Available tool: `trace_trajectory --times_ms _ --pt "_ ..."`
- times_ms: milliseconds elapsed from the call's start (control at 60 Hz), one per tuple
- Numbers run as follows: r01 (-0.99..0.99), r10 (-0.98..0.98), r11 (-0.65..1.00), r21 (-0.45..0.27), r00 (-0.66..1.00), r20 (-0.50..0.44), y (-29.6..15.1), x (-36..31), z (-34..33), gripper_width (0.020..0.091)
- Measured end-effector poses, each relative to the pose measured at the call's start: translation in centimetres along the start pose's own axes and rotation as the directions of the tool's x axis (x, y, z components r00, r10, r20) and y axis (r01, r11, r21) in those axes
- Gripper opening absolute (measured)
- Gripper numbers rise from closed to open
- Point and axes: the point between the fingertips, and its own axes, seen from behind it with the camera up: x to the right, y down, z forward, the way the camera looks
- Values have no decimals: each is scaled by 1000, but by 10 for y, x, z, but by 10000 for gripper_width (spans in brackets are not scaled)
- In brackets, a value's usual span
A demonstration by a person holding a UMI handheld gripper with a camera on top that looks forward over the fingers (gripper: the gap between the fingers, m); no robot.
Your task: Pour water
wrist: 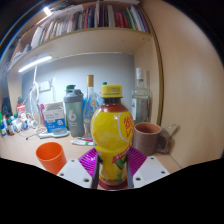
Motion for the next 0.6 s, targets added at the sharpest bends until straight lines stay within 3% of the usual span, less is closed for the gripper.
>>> trace_trajectory --times_ms 100,200,250,317,383,600 --pt "-16 16 1000 -7 1000 15 1 0 -1 407" --pt "-2 2 999 -44 1000 9 4 1 -3 512" --pt "13 -16 994 -104 999 -28 12 6 -7 627" --pt "39 -42 992 -117 999 -25 10 2 -20 860" --pt "44 -43 990 -132 999 9 12 -10 -38 830" --pt "32 -28 983 -179 999 23 8 -30 -131 842"
